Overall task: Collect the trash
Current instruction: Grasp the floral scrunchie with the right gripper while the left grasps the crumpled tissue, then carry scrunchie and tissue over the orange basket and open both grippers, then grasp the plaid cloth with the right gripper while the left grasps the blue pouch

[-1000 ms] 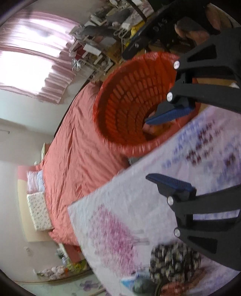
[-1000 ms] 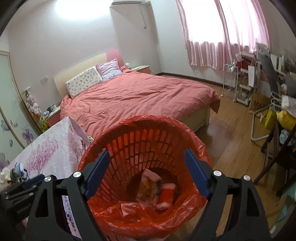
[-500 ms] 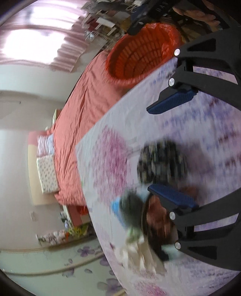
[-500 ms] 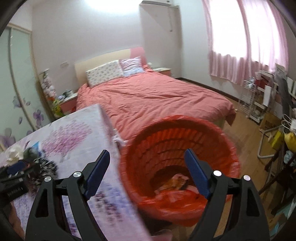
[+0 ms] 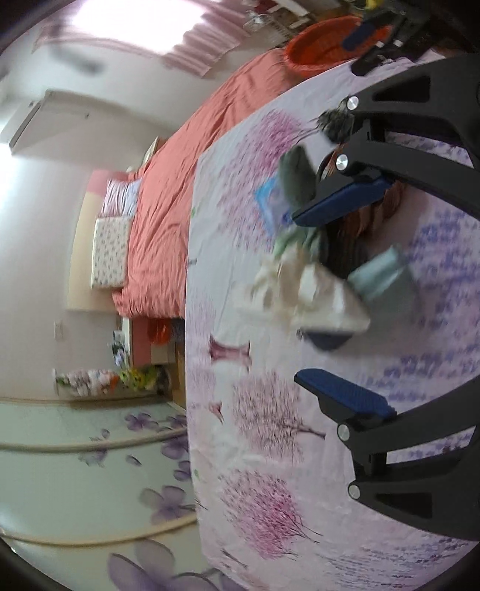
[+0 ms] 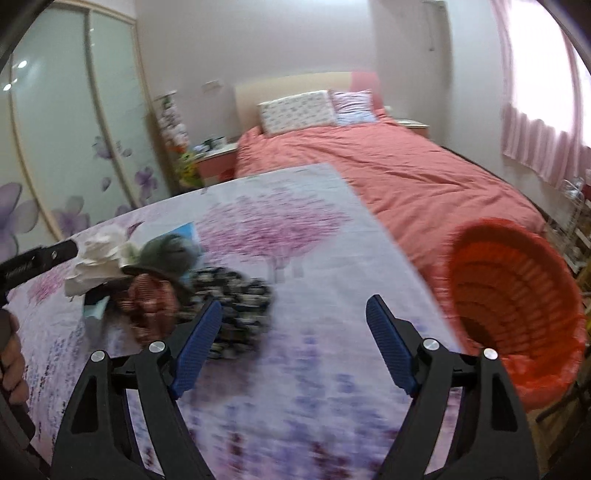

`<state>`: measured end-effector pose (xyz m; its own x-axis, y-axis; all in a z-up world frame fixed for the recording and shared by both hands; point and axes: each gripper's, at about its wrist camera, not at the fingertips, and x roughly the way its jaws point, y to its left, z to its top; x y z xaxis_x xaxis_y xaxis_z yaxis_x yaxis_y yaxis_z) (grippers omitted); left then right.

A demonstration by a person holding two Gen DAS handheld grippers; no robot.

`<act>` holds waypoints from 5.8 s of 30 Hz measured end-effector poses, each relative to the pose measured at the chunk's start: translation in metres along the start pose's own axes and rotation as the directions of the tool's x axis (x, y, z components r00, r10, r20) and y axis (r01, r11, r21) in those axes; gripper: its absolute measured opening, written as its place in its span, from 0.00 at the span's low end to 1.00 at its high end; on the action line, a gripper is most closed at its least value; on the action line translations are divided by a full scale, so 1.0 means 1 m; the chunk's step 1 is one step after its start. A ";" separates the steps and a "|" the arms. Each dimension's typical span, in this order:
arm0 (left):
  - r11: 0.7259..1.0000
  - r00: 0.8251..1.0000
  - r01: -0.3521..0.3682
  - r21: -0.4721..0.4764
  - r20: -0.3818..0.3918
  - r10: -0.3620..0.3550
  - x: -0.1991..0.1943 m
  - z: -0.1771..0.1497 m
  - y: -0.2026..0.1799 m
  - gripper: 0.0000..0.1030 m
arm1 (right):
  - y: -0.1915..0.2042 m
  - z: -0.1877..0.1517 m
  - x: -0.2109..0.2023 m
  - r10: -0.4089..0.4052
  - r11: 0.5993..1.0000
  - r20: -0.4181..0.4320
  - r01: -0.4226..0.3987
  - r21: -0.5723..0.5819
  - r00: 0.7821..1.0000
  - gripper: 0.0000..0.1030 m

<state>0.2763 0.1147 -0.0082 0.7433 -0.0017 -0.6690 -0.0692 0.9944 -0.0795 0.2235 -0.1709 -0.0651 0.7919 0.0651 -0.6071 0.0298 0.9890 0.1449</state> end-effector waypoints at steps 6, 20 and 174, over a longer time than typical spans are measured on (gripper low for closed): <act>0.999 0.999 0.004 -0.039 -0.033 -0.005 0.018 0.006 0.017 0.75 | 0.030 0.001 0.028 0.013 0.999 -0.055 -0.015 -0.040 0.998 0.70; 0.999 0.996 0.023 -0.036 -0.085 -0.026 0.054 0.006 0.011 0.73 | 0.027 -0.015 0.050 0.019 1.000 -0.158 -0.017 0.009 0.987 0.19; 0.992 0.998 0.062 0.111 -0.038 -0.058 -0.011 -0.047 -0.047 0.76 | -0.051 0.005 -0.041 -0.086 0.995 0.099 0.081 0.054 0.991 0.55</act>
<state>0.2401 0.0635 -0.0312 0.7200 -0.0638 -0.6910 0.0513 0.9979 -0.0387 0.1930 -0.2249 -0.0436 0.8430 -0.0334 -0.5369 0.1267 0.9823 0.1378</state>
